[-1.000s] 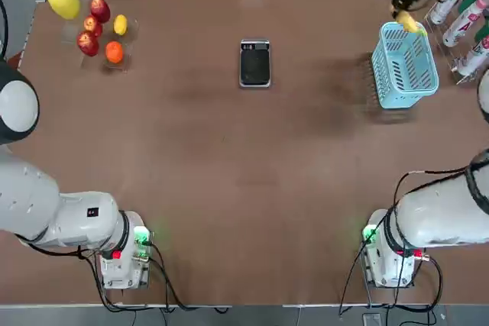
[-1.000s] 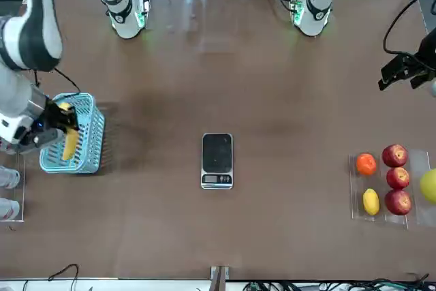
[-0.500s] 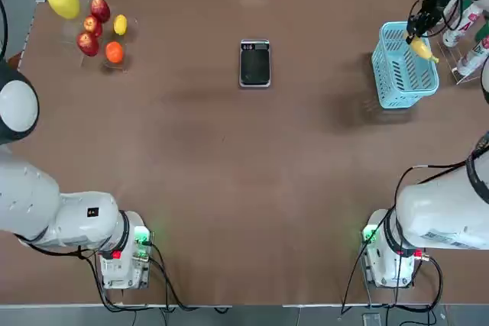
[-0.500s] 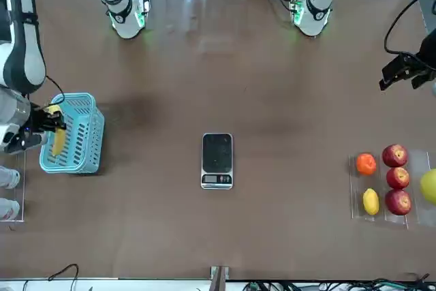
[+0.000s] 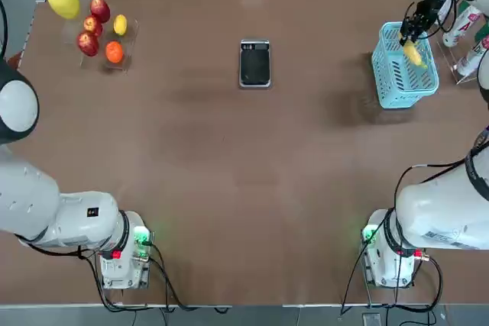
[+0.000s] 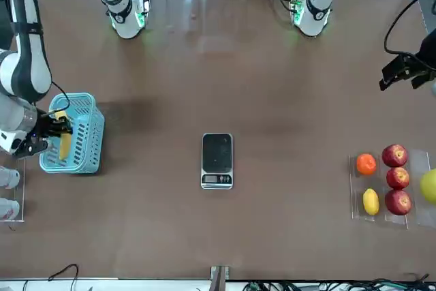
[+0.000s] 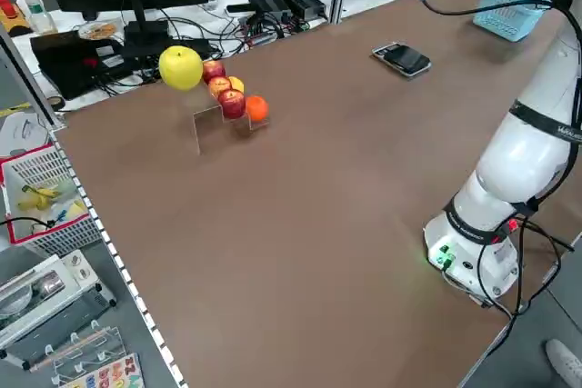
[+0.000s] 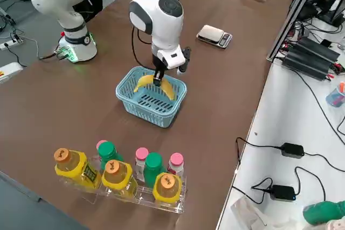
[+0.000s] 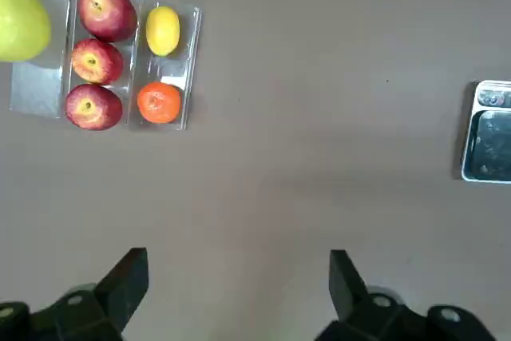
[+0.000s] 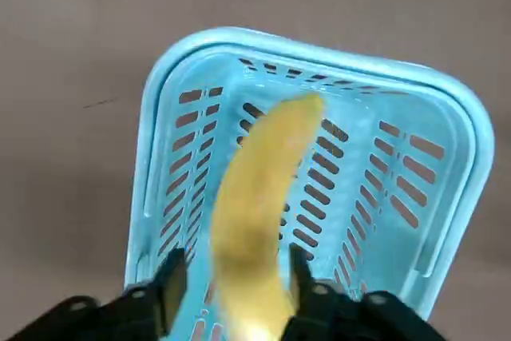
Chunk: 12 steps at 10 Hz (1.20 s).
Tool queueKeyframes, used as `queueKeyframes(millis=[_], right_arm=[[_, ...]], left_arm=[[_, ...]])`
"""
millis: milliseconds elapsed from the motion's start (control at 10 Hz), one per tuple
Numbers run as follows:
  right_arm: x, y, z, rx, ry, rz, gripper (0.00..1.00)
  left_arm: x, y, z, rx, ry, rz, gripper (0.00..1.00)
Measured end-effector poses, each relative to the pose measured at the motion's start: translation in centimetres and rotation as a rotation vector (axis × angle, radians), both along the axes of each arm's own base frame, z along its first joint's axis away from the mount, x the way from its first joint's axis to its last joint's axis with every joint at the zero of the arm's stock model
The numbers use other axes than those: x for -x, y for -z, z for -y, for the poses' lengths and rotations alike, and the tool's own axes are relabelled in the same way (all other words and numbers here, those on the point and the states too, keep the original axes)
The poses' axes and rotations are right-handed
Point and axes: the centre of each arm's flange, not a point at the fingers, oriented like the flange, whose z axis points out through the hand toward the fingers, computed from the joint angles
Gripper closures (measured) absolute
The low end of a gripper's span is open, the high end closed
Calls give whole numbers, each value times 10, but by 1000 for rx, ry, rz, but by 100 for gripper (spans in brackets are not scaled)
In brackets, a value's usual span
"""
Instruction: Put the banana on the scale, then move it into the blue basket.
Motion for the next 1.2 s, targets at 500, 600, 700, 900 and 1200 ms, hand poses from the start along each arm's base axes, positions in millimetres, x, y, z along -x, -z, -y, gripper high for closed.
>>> queueKeyframes(millis=[500,600,700,900,1200], right_arm=[[-21,-118,-58,21,107,92,0],[-15,-163,-82,23,140,100,0],[-8,-200,-96,24,149,131,0],[4,-236,-99,23,149,170,0],[15,-267,-108,38,127,140,0]], left_arm=[[-1,-1,-2,0,-4,5,0],[-1,-1,-2,0,-4,6,0],[-1,-1,-3,0,-4,6,0],[-1,-1,-2,0,-3,6,0],[-1,-1,-6,0,-10,7,0]])
